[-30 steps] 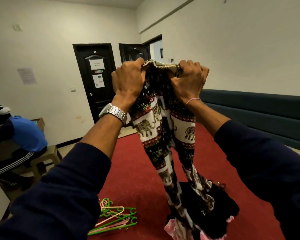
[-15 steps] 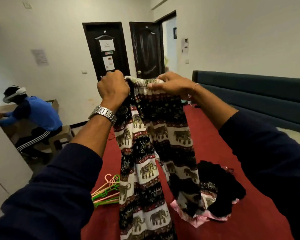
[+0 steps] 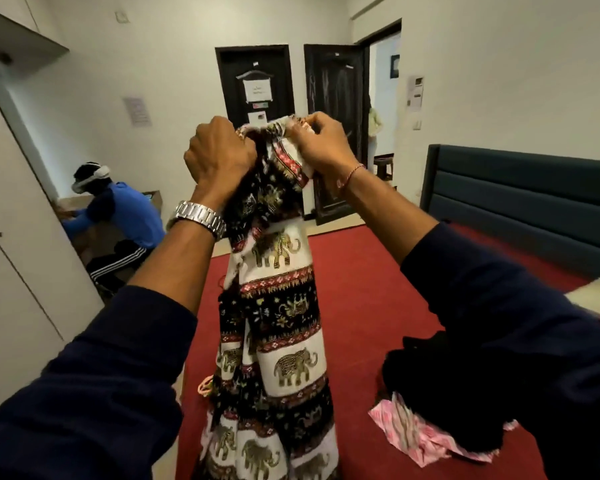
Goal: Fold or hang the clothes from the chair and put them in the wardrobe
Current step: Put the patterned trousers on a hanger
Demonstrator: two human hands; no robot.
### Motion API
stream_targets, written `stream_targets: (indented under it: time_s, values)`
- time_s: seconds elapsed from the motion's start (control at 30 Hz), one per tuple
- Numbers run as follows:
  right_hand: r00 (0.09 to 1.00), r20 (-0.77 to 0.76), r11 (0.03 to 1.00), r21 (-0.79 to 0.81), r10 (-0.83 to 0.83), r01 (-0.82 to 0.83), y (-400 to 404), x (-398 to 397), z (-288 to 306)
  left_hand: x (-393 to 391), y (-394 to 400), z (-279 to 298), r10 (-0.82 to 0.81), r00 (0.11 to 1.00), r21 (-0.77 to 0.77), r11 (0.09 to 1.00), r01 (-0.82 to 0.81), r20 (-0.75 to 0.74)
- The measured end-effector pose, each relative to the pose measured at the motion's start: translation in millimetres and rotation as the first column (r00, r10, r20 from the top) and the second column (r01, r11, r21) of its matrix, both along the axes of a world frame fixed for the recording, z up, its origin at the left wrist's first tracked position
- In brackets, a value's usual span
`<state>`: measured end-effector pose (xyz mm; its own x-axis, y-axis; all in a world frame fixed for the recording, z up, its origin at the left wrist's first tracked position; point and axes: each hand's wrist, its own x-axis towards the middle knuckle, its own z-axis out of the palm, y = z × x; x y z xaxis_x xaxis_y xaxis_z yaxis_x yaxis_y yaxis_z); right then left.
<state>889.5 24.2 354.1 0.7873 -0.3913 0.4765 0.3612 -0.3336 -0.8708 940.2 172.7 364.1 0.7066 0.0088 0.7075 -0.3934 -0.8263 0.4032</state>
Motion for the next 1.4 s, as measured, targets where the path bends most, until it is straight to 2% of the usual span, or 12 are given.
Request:
stream_targets:
  time_s: [0.1, 0.27, 0.37, 0.47, 0.57, 0.7, 0.87, 0.97, 1.07, 1.13, 1.27, 1.4]
  values:
    - [0.986, -0.079, 0.932, -0.345, -0.149, 0.113, -5.8, -6.6, -22.3, 15.5, 9.8, -21.6, -0.130, 0.968, 0.047, 0.989, 0.143, -0.216]
    - [0.867, -0.479, 0.866, -0.484, -0.141, -0.127, -5.4, -16.3, -92.5, 19.4, 7.2, -106.1, -0.264, 0.800, 0.019, 0.945, 0.325, -0.539]
    - [0.776, -0.628, 0.913, -0.352, -0.065, -0.208, 3.0, -16.0, -153.7, 14.5, 0.6, -167.0, -0.275, 0.704, 0.013, 0.927, 0.375, -0.655]
    - [0.688, -0.709, 0.968, -0.035, 0.152, -0.250, 12.9, -18.5, -215.4, 14.3, -2.5, -227.4, -0.349, 0.530, -0.077, 0.880, 0.468, -0.773]
    - [0.706, -0.666, 0.971, 0.169, 0.239, -0.168, 23.6, -21.4, -266.6, 13.3, 1.4, -279.3, -0.431, 0.419, -0.205, 0.851, 0.484, -0.799]
    - [0.751, -0.604, 0.930, 0.367, 0.265, -0.033, 33.6, -27.3, -320.8, -0.3, 12.9, -330.5, -0.543, 0.291, -0.389, 0.804, 0.449, -0.788]
    - [0.648, -0.600, 0.827, 0.556, 0.468, -0.083, 31.9, -36.5, -356.9, -0.5, 38.6, -377.4, -0.579, 0.096, -0.449, 0.718, 0.532, -0.810]
    - [0.661, -0.564, 0.822, 0.550, 0.495, -0.146, 22.5, -35.9, -368.0, 4.9, 50.1, -386.9, -0.527, 0.080, -0.375, 0.695, 0.614, -0.846]
    - [0.719, -0.646, 0.964, 0.117, 0.256, -0.239, 1.0, -27.9, -383.2, 7.8, 55.7, -385.8, -0.489, 0.075, -0.329, 0.685, 0.649, -0.869]
    - [0.709, -0.675, 0.931, -0.089, 0.204, -0.353, -9.0, -24.9, -392.7, 13.4, 58.2, -383.4, -0.489, 0.044, -0.343, 0.670, 0.658, -0.871]
    - [0.519, -0.719, 0.780, 0.051, 0.462, -0.623, -10.1, -25.2, -418.9, 21.2, 59.5, -381.6, -0.522, 0.013, -0.370, 0.621, 0.691, -0.853]
    - [0.699, -0.562, 0.879, 0.113, 0.442, -0.464, -0.5, -25.0, -438.7, 36.8, 64.7, -387.6, -0.543, 0.057, -0.403, 0.686, 0.605, -0.838]
